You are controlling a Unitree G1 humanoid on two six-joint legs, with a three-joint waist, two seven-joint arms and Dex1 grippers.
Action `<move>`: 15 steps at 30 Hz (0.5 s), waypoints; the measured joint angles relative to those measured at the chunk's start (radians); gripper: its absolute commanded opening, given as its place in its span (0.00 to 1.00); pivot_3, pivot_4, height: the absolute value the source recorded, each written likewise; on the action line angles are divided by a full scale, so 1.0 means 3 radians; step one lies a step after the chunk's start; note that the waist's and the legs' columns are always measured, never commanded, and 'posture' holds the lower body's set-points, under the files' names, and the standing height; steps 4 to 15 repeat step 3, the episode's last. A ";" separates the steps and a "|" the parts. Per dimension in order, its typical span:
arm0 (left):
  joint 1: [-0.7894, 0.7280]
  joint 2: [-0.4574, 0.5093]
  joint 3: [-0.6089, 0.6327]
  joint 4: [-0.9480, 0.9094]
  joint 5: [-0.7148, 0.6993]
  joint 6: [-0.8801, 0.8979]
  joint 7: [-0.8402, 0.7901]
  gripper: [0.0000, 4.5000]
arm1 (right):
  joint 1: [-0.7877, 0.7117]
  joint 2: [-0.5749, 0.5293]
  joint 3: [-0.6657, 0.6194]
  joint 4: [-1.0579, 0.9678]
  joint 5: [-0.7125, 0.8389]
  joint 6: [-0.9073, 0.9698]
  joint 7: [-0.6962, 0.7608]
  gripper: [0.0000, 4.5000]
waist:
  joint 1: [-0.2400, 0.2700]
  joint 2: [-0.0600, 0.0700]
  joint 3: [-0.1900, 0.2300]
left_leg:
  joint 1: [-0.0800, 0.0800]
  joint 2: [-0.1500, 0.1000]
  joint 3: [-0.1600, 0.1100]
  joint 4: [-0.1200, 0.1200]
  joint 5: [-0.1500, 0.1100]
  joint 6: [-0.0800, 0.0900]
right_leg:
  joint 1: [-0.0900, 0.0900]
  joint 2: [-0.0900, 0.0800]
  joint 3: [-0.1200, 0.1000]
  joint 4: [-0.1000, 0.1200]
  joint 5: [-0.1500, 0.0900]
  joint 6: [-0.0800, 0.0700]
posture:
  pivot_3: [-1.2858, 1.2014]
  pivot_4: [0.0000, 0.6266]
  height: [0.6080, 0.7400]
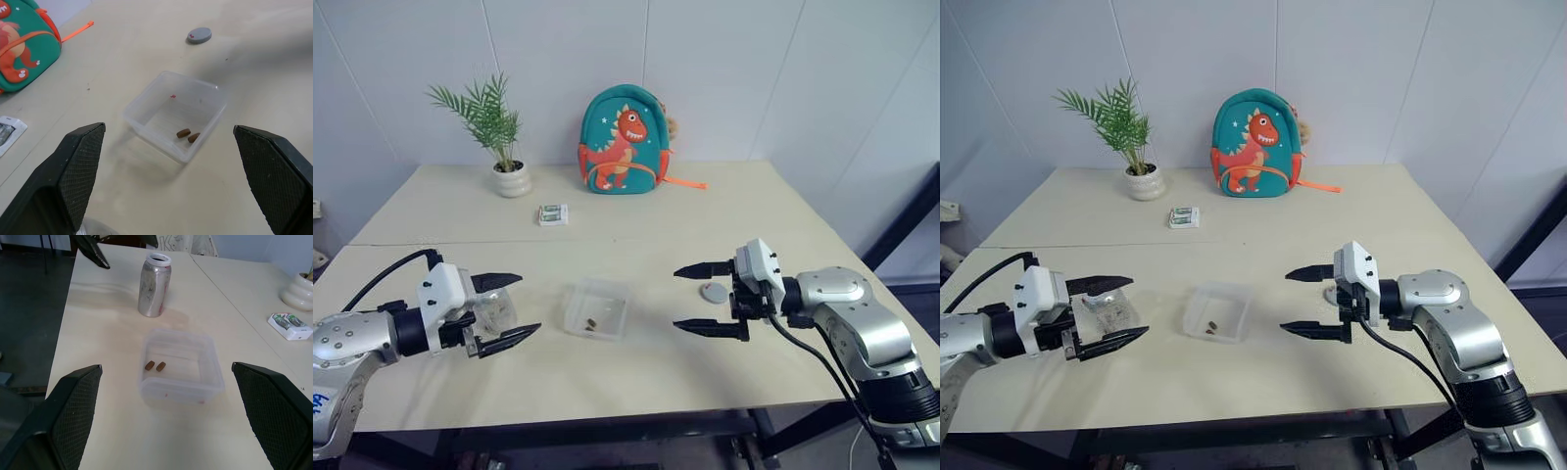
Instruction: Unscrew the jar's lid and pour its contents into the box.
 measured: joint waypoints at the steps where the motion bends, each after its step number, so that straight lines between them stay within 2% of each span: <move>1: -0.0017 -0.0009 -0.0009 0.0024 0.0001 0.0000 0.0007 1.00 | 0.0036 -0.0003 -0.0014 -0.0035 0.0000 0.0000 -0.0032 1.00 | -0.0004 0.0000 0.0000 | 0.0000 0.0000 0.0000 0.0000 0.0000 0.0000 | 0.0000 0.0000 0.0000 0.0000 0.0000 0.0000 | 0.52 0.24 1.00; 15: -0.0025 -0.0027 -0.0028 0.0029 0.0002 0.0000 0.0024 1.00 | 0.0097 -0.0003 -0.0021 -0.0057 -0.0002 0.0001 -0.0077 1.00 | -0.0009 0.0000 0.0000 | 0.0000 0.0000 0.0000 0.0002 0.0000 0.0000 | 0.0001 0.0000 0.0001 0.0000 -0.0001 -0.0001 | 0.52 0.24 1.00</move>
